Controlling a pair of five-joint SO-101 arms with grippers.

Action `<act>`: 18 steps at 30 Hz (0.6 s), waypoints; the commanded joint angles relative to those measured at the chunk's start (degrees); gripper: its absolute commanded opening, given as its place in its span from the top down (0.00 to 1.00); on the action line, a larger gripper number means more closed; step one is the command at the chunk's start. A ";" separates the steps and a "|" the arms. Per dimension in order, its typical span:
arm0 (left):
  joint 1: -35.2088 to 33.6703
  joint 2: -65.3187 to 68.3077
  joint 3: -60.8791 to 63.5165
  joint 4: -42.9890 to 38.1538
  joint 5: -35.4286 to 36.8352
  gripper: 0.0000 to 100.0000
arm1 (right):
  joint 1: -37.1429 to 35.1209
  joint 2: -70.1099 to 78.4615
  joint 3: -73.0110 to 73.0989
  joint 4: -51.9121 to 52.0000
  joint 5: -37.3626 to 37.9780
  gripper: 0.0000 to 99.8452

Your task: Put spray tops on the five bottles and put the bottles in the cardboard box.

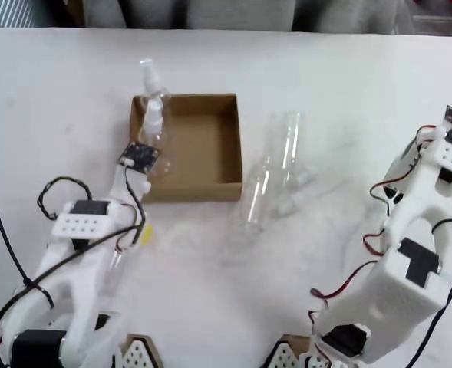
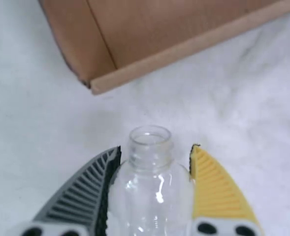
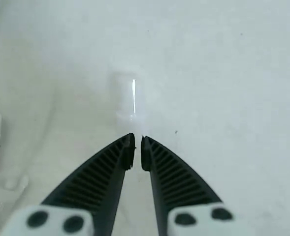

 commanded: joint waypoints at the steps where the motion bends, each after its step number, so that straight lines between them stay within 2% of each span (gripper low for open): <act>1: -0.40 -1.71 0.18 -0.97 -0.53 0.97 | -0.31 -6.81 4.04 -4.00 -0.44 0.98; 4: -0.40 -1.71 0.18 -0.97 -0.53 0.97 | -0.75 -8.13 8.53 -6.99 -0.44 0.96; 9: -0.40 -1.71 0.18 -0.97 -0.53 0.97 | -1.63 -7.87 10.90 -9.54 -2.11 0.85; 14: -0.40 -1.71 0.18 -0.97 -0.53 0.97 | -2.42 -7.69 10.73 -9.71 -2.55 0.85; 18: -0.40 -1.71 0.18 -0.97 -0.53 0.97 | -3.21 -7.52 11.08 -12.18 -6.77 0.85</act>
